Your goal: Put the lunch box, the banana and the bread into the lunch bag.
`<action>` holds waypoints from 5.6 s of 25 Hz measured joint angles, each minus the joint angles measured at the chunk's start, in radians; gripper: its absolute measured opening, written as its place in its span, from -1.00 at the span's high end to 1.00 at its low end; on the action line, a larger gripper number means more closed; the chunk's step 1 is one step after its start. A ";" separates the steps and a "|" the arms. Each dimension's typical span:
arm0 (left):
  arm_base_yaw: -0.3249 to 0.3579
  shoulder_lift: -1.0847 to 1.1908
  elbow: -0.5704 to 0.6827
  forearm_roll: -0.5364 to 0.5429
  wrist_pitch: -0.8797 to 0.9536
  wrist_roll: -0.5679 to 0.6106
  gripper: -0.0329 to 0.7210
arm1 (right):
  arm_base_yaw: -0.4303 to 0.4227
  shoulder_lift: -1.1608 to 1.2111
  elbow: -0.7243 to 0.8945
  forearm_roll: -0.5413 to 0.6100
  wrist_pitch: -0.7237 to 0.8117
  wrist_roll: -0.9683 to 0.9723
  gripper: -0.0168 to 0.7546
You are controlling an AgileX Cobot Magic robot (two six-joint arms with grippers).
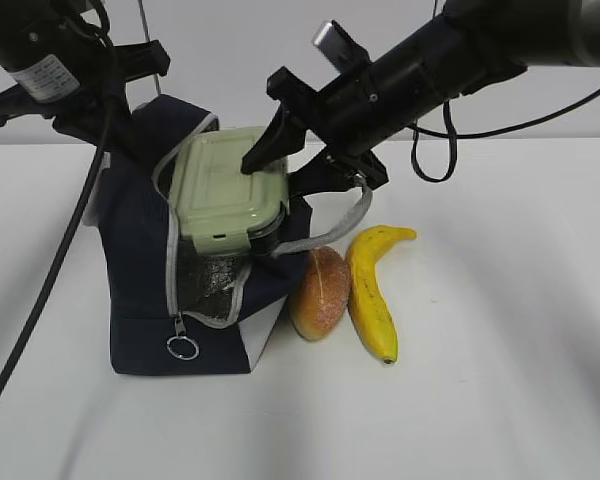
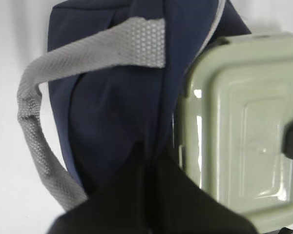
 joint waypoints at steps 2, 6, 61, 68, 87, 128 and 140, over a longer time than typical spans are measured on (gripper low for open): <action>0.000 0.000 0.000 0.000 0.000 0.000 0.92 | 0.016 0.011 -0.001 0.000 -0.012 0.000 -0.09; 0.000 0.000 0.000 0.000 -0.001 0.000 0.92 | 0.046 0.042 -0.016 0.000 -0.025 0.007 -0.09; 0.000 0.000 0.000 0.001 0.027 0.000 0.92 | 0.065 0.255 -0.491 0.036 0.214 -0.067 -0.55; 0.000 0.000 -0.001 0.004 0.037 0.008 0.92 | 0.061 0.247 -0.505 -0.110 0.222 -0.036 -0.55; 0.000 0.000 -0.002 0.028 0.061 0.024 0.92 | 0.030 -0.040 -0.502 -0.547 0.249 0.177 -0.52; 0.000 0.000 -0.002 0.034 0.065 0.046 0.92 | 0.030 -0.077 0.212 -0.720 -0.057 0.278 -0.34; 0.000 0.000 -0.002 0.034 0.066 0.046 0.92 | 0.030 -0.010 0.212 -0.701 -0.100 0.201 -0.33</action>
